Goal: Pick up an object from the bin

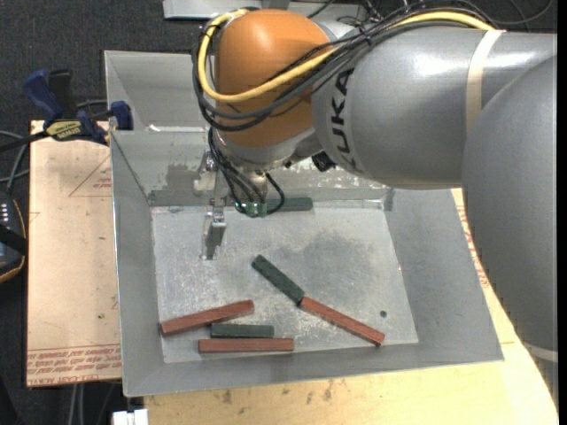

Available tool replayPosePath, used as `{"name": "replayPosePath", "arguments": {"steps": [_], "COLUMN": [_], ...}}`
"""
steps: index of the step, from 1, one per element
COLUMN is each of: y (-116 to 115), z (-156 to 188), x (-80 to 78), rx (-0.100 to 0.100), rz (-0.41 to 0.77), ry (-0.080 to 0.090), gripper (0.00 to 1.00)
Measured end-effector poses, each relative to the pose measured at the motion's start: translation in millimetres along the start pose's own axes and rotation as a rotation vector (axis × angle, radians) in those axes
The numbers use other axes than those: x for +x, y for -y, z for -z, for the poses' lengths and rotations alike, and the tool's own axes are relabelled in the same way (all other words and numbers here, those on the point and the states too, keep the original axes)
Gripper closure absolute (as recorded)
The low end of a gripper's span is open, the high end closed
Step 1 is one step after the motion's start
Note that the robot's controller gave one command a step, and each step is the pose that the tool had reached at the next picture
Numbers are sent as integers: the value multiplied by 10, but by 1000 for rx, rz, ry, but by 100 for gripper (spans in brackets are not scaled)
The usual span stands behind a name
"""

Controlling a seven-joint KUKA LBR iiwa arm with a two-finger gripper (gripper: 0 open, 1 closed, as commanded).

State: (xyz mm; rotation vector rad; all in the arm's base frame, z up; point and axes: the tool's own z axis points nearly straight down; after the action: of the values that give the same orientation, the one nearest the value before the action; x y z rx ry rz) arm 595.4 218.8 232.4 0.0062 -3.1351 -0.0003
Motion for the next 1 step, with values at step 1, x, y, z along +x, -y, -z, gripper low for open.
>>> {"name": "replayPosePath", "arguments": {"steps": [1], "y": [12], "z": [48], "x": [-19], "rx": [-1], "rz": [-3], "ry": [8], "gripper": [0]}}
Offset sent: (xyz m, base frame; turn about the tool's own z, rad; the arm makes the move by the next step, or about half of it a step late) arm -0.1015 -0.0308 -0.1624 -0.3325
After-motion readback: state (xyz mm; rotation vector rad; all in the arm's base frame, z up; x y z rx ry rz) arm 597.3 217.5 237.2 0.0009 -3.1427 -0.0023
